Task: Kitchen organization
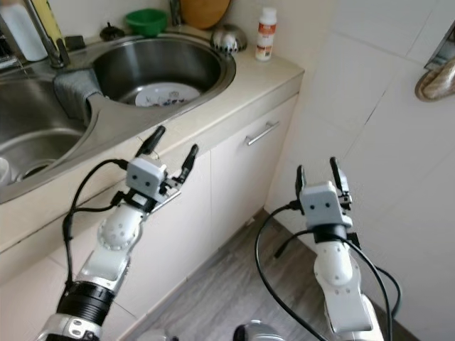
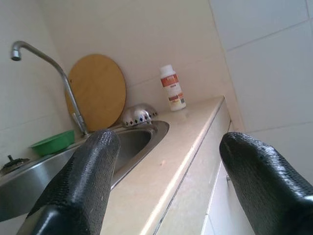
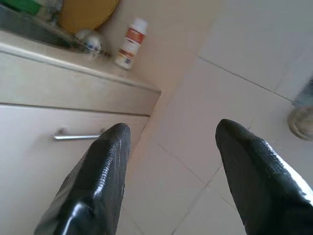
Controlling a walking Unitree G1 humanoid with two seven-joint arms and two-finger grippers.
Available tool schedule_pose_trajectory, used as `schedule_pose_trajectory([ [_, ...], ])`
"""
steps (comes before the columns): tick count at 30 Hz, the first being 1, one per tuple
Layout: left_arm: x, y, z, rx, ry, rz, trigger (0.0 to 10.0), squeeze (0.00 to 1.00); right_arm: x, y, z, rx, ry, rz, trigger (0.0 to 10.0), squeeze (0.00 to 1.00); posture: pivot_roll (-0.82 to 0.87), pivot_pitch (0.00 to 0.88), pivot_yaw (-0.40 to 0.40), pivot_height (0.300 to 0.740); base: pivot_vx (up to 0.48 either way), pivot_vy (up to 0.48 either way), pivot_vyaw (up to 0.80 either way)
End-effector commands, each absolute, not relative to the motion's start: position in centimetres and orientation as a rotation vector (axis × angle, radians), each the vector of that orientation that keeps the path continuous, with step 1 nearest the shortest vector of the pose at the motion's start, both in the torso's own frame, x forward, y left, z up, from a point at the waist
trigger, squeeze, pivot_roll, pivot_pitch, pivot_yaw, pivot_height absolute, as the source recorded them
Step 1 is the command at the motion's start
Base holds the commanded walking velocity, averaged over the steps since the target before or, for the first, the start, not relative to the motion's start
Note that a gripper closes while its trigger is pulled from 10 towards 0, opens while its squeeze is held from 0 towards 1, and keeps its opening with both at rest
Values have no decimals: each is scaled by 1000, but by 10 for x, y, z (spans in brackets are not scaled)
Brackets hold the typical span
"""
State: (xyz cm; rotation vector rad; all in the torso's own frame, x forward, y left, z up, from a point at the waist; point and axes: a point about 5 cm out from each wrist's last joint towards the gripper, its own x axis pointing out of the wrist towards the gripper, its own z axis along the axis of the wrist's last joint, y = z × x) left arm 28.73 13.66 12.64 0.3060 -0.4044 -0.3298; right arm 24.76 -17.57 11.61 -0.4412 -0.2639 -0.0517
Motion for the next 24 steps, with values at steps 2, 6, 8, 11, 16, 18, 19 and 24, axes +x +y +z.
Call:
schedule_pose_trajectory([
  [2,288,124,128,297,-419,-368,10000,0,247,-184,112,-447,-241,-77,10000,0,60,0,-35,740,0,0,-741],
  [6,288,124,127,298,-414,-369,10000,0,248,-185,111,-442,-230,-80,10000,0,60,0,-35,740,0,0,-180],
  [8,288,124,127,298,-413,-369,10000,0,248,-185,110,-442,-226,-80,10000,0,60,0,-35,740,0,0,0],
  [11,288,125,126,300,-409,-370,10000,0,248,-185,109,-429,-212,-81,10000,0,59,0,-32,740,0,-320,-533],
  [16,288,125,125,300,-402,-370,10000,0,249,-186,109,-437,-210,-85,10000,0,56,0,-31,740,0,0,-320],
  [18,288,124,125,298,-401,-370,10000,0,249,-186,109,-437,-209,-84,10000,0,56,0,-32,740,0,-240,0],
  [19,289,124,125,298,-400,-370,10000,0,249,-186,109,-437,-208,-83,10000,0,56,0,-32,740,0,-480,0],
  [24,289,124,124,287,-387,-369,10000,0,250,-185,107,-461,-199,-71,10000,0,56,0,-33,740,0,-96,0],
])
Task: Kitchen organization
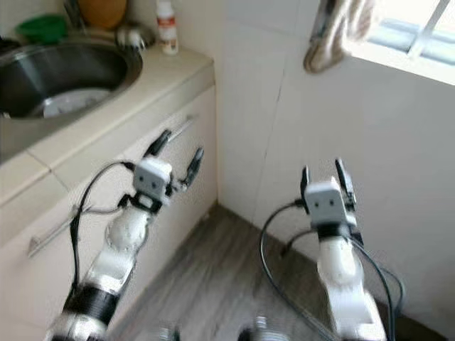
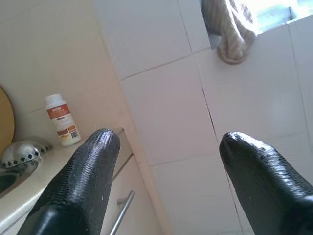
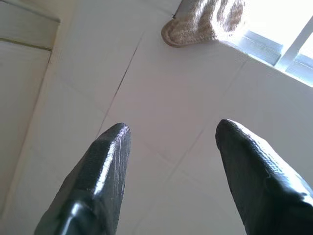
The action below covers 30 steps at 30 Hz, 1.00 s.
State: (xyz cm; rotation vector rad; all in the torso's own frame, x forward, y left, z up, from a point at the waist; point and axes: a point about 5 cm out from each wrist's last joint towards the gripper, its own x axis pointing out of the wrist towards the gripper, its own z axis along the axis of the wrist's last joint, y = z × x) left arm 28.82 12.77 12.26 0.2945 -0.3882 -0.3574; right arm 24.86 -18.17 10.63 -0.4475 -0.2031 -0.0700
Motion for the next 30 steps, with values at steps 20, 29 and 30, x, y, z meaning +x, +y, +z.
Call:
schedule_pose_trajectory([
  [20,291,124,115,282,-316,-370,10000,0,253,-190,101,-419,-123,-97,10000,0,52,0,-31,740,0,0,-544],
  [29,291,122,108,292,-266,-391,10000,0,254,-191,99,-416,-103,-104,10000,0,50,0,-30,740,0,0,-800],
  [30,291,122,108,294,-263,-392,10000,0,254,-191,99,-418,-101,-104,10000,0,50,0,-30,740,0,0,-800],
])
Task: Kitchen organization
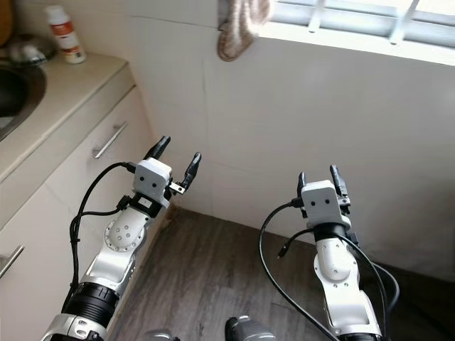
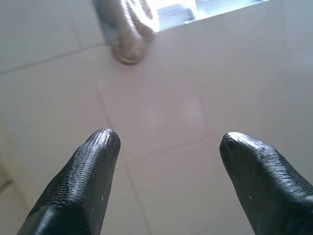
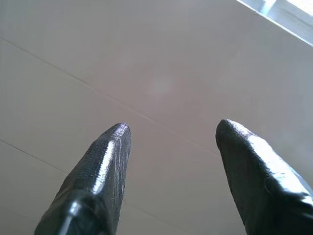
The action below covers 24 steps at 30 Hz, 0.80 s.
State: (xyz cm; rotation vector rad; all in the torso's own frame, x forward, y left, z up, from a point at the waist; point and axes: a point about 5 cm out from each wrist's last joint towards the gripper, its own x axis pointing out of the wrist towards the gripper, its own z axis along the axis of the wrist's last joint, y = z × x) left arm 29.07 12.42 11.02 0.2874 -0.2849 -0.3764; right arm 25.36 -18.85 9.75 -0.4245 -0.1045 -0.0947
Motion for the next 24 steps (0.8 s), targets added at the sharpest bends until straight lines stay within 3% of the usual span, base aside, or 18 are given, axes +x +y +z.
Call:
schedule_pose_trajectory([
  [1,291,121,107,297,-256,-395,10000,0,255,-190,99,-430,-97,-100,10000,0,50,0,-30,740,0,0,-800],
  [5,291,120,104,302,-239,-404,10000,0,256,-189,96,-448,-80,-88,10000,0,50,0,-30,740,0,0,-800],
  [12,293,122,98,320,-192,-393,10000,0,258,-189,86,-465,0,-57,10000,0,45,0,-31,740,0,-460,-793],
  [14,293,121,98,314,-192,-400,10000,0,259,-184,83,-509,24,-9,10000,0,45,0,-31,740,0,-480,0],
  [20,290,115,87,311,-117,-445,10000,0,260,-181,79,-558,53,33,10000,0,44,0,-32,740,0,0,0],
  [24,293,114,68,324,26,-461,10000,0,260,-180,73,-558,102,54,10000,0,43,0,-32,740,0,0,0],
])
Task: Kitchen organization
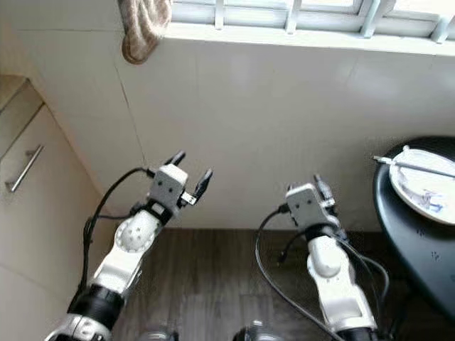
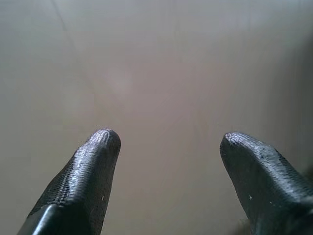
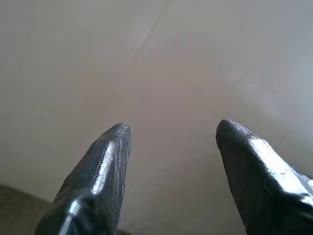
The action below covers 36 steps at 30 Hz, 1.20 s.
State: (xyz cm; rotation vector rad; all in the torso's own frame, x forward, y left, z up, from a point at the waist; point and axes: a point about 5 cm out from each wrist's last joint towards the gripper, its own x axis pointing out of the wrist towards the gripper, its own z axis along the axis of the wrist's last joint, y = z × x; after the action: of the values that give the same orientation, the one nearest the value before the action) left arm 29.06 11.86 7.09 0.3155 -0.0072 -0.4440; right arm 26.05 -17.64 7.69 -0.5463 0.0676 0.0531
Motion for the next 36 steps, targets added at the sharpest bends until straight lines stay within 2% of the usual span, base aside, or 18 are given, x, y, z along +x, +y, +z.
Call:
schedule_pose_trajectory([
  [1,293,115,66,327,42,-459,10000,0,261,-180,72,-554,110,56,10000,0,43,0,-32,740,0,0,0],
  [19,293,116,67,338,34,-469,10000,0,261,-179,71,-533,107,61,10000,0,42,0,-27,740,0,0,0],
  [24,292,116,67,340,32,-468,10000,0,260,-178,72,-533,95,54,10000,0,43,0,-24,740,0,-210,0],
  [36,292,119,71,302,14,-452,10000,0,259,-182,87,-545,-12,-15,10000,0,43,0,-23,740,0,0,0],
])
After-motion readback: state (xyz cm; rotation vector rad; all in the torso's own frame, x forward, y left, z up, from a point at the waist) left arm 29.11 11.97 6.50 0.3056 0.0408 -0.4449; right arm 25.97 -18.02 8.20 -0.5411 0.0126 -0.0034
